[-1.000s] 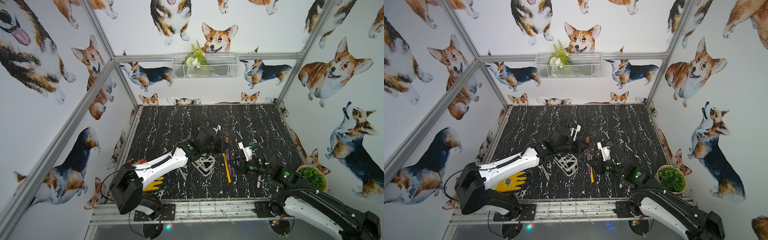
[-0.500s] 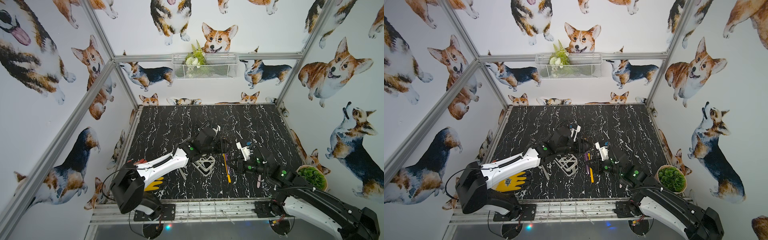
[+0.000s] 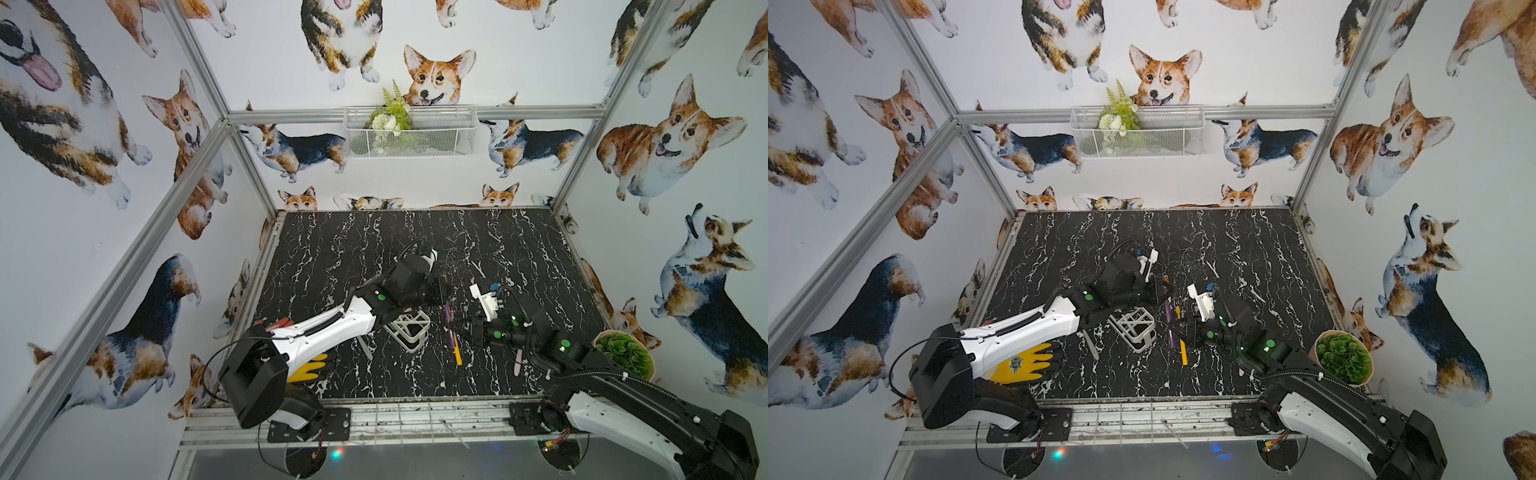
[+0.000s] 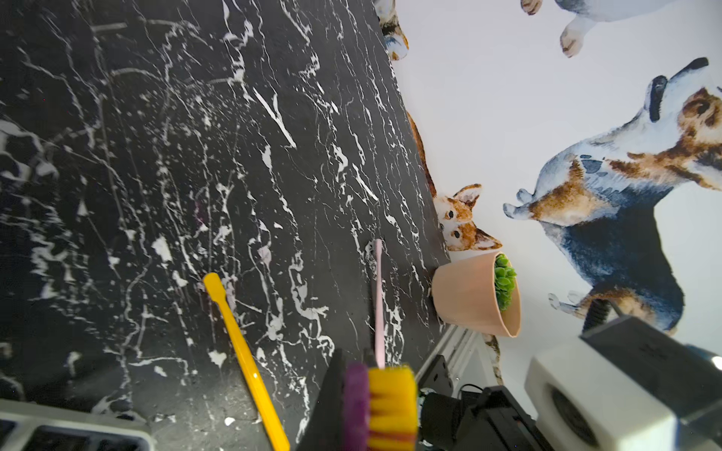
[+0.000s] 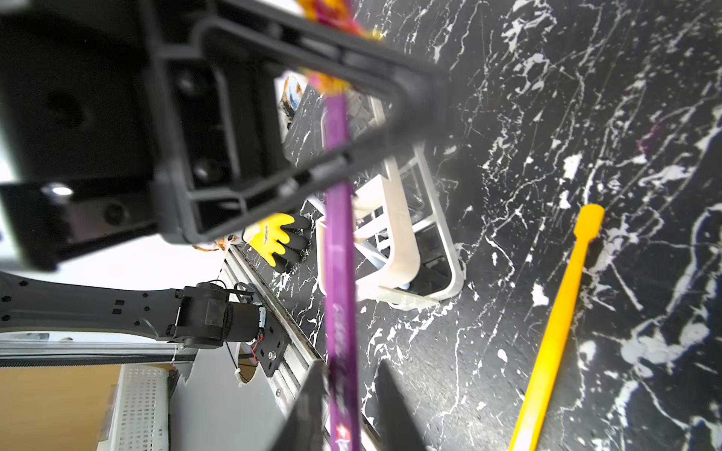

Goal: Place the toothbrush into the toothbrush holder
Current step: Pick up the toothbrush from the center of the board, then place the toothbrush in the toothbrush holder.

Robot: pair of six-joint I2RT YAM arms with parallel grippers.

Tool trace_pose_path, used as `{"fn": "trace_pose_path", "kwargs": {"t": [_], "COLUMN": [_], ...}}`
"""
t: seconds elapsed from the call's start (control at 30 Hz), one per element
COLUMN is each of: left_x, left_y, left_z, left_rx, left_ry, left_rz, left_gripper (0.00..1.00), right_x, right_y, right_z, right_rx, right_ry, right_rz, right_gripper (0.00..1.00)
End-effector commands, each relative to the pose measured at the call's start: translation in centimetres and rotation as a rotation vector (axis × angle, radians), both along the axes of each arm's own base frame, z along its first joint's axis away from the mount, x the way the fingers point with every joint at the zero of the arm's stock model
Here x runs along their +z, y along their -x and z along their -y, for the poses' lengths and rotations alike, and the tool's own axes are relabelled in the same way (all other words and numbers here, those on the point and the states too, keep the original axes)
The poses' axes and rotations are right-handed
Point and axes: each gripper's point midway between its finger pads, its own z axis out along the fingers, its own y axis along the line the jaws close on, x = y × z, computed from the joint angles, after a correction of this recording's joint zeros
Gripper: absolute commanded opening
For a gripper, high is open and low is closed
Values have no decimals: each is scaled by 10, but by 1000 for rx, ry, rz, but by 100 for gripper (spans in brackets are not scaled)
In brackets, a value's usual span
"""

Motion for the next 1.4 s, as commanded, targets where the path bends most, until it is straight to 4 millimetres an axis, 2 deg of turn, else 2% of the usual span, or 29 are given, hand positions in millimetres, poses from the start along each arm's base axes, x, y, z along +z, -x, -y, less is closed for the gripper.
{"fn": "trace_pose_path", "kwargs": {"t": [0.0,0.1,0.17,0.3,0.4,0.47,0.57,0.73,1.07,1.37], "left_x": [9,23,38,72,79,80,79,67,55,54], "left_y": [-6,-5,-3,-7,-5,-8,-10,-17,-26,-30], "left_z": [-26,-59,-83,-118,-133,-146,-149,-140,-119,-110], "left_rx": [78,164,222,332,402,472,501,505,486,473], "left_ry": [-86,-142,-173,-210,-226,-243,-240,-242,-207,-214], "left_rz": [89,194,290,522,717,757,775,779,765,775], "left_gripper": [0,0,0,0,0,0,0,0,0,0], "right_x": [1,-1,-3,-9,-14,-19,-28,-35,-43,-52], "right_y": [-4,-6,-7,-9,-10,-11,-12,-14,-17,-19], "right_z": [8,18,24,28,25,24,26,27,27,25], "right_rx": [-37,-78,-104,-128,-131,-135,-145,-156,-163,-161], "right_ry": [21,44,54,53,42,39,50,64,85,100], "right_rz": [37,62,76,77,69,60,53,50,45,32], "right_gripper": [57,61,62,62,62,62,62,62,62,62]}}
